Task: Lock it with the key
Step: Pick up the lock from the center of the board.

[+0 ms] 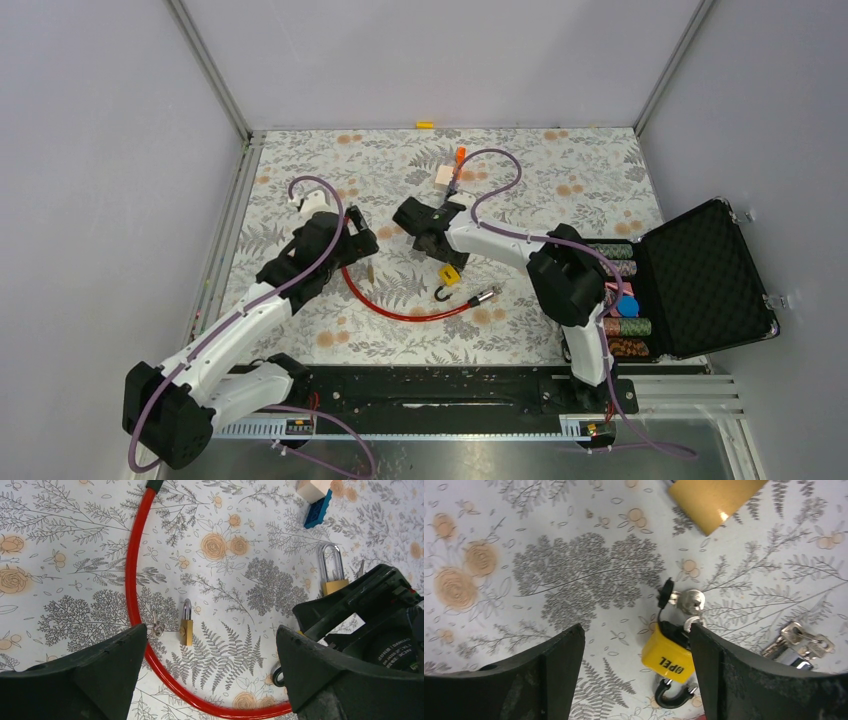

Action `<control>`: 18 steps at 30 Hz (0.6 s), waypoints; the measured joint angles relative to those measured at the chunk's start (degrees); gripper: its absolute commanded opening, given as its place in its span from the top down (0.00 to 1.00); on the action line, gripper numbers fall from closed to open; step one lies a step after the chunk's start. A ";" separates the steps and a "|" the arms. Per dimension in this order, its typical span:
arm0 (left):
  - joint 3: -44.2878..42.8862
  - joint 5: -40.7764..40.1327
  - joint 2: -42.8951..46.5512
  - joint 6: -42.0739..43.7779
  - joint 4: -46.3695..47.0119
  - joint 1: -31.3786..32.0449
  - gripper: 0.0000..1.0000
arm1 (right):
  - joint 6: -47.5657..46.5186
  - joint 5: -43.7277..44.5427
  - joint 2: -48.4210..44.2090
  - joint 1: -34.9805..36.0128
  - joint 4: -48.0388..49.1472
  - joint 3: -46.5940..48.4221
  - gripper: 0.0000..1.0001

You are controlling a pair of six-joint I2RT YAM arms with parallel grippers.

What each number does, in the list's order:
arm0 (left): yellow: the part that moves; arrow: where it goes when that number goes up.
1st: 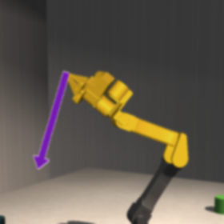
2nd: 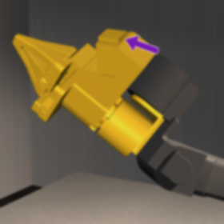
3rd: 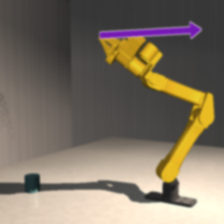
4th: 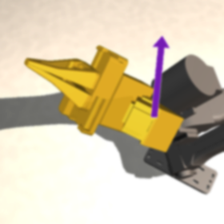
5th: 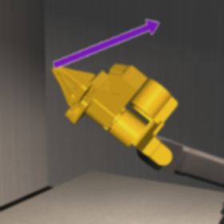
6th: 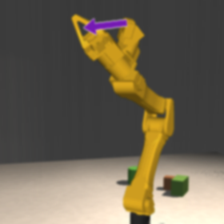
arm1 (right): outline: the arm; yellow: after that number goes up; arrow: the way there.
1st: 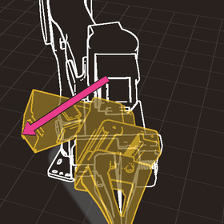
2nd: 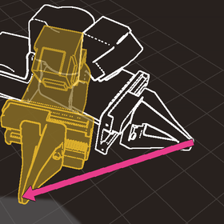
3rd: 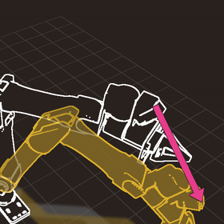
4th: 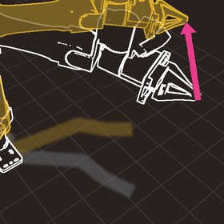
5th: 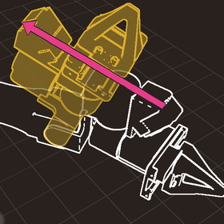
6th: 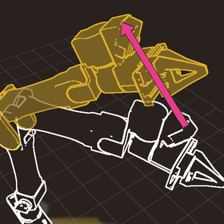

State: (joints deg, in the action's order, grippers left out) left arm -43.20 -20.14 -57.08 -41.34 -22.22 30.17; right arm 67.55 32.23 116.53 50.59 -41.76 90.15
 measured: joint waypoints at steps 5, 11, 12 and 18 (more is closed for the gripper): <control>0.26 0.83 -0.02 1.01 -0.33 -0.02 0.01 | 2.29 3.98 1.46 0.00 -6.93 3.93 0.16; 0.26 1.90 0.04 1.81 -0.33 0.00 0.01 | 7.45 5.75 1.81 0.00 -10.84 7.45 0.20; 0.26 1.88 0.09 1.88 -0.33 -0.02 0.01 | 8.48 5.55 1.81 0.00 -11.10 6.86 0.20; 0.28 1.62 1.22 1.90 -0.37 -0.02 0.01 | 15.10 2.14 1.81 0.00 -11.93 2.34 0.20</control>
State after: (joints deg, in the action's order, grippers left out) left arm -42.92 -18.52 -55.86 -39.44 -22.59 30.15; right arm 82.65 34.37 118.34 50.59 -53.69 92.49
